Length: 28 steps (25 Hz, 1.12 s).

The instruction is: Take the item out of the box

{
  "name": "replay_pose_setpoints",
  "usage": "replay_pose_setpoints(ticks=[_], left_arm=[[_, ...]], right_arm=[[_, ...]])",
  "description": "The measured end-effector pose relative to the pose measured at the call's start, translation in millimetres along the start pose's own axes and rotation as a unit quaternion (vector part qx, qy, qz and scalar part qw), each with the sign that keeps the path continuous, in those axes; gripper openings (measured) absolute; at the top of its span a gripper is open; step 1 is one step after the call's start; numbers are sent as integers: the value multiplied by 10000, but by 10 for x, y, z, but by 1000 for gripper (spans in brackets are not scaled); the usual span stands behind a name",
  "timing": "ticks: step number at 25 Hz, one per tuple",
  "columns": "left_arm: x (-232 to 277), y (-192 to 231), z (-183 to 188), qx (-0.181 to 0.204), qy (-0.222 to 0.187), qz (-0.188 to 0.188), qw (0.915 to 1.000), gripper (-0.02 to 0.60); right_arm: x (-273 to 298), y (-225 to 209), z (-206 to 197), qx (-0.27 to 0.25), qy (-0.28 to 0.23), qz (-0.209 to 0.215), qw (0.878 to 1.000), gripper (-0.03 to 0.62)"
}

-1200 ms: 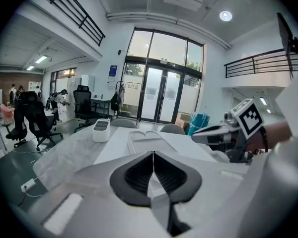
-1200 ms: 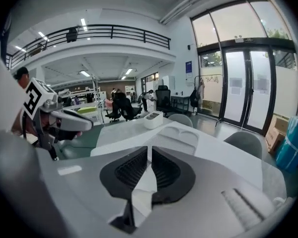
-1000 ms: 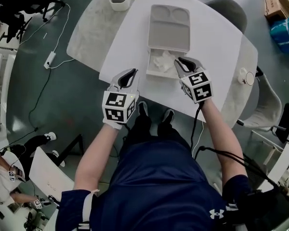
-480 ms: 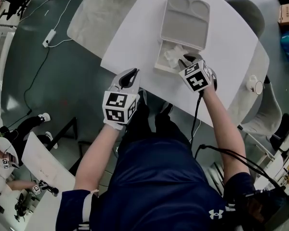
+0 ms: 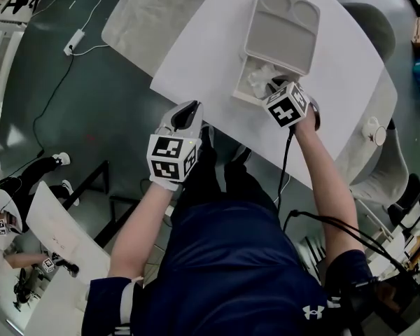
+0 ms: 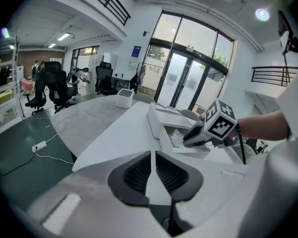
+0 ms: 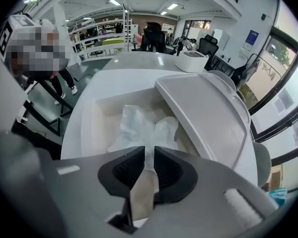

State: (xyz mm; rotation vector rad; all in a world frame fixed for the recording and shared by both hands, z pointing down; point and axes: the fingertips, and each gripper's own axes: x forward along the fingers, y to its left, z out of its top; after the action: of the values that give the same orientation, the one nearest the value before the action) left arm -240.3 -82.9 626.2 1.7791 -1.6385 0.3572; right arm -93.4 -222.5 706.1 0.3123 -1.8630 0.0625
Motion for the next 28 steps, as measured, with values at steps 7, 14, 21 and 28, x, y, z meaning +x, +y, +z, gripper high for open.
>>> replay_pose_setpoints(ticks=[7,14,21,28], left_arm=[[-27,-77,41,56,-28,-26,10000,32],[-6,-209,148,255,-42,-151,9996,32],[-30,-443,362,572,-179,-321,9977,32],[-94,-650,647,836,-394,-455,9947,32]], right_arm=[[-89,1,-19,53,-144,31,9999,21],[-395,-12,58,294,-686,-61,9972,20],[-844,-111,65,883,-1348,-207,9867,20],[-1409,-260,31,1511,-2079,-460,9653,20]])
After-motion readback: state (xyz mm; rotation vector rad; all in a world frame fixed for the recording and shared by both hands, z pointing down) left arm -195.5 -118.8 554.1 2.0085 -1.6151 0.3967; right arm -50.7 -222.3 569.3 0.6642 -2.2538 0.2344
